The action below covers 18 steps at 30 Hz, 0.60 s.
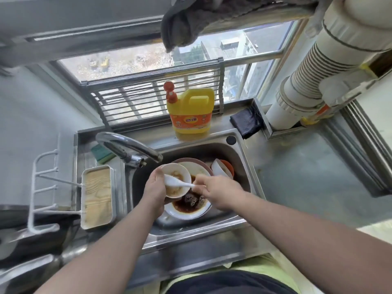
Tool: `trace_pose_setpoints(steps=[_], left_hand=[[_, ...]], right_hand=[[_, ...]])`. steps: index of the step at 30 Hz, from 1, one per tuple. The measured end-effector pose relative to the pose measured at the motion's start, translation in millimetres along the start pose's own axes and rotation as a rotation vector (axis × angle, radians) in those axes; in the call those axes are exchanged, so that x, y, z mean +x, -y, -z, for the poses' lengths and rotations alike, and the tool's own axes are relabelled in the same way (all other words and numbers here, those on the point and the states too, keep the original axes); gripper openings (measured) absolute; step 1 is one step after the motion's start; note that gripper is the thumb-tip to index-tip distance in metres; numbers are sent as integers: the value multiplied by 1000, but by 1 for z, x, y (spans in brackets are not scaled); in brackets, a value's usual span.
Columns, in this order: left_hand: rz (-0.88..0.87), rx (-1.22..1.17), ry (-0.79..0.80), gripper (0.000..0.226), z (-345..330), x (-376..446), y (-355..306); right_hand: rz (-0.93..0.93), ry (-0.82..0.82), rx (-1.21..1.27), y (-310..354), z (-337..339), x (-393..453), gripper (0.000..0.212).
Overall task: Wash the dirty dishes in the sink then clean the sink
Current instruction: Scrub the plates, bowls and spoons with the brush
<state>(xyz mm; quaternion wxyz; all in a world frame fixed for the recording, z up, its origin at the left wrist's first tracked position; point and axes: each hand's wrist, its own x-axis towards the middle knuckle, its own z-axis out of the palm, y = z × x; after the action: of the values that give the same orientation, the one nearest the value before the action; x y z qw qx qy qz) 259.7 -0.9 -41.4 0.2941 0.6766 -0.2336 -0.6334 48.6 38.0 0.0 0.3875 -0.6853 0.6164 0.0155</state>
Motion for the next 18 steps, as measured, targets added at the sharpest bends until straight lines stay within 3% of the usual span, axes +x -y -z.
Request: trace_pose_setpoints(steps=[2,4,8,12,16,18], left_hand=[[-49,73,72,48,4,-5,-1],[-111,127,108,51,7,-8,-7],[-69,83,89,30,4,-13,-4],[21,-41,109,35,4,-11,7],[13,-144,-58,22,-3,-12,-2],[3,-201,-94,18,-11,-15,6]], right_hand=[[-45,-59,-276,-12,24,7,34],[-103,-39,-382,-24,35,5,41],[-34,81,-267,-5,5,5,49],[-199,-166,-298,0,14,1,44],[-177,108,-137,18,-7,-8,36],[-195,139,134,37,-15,-1,39]])
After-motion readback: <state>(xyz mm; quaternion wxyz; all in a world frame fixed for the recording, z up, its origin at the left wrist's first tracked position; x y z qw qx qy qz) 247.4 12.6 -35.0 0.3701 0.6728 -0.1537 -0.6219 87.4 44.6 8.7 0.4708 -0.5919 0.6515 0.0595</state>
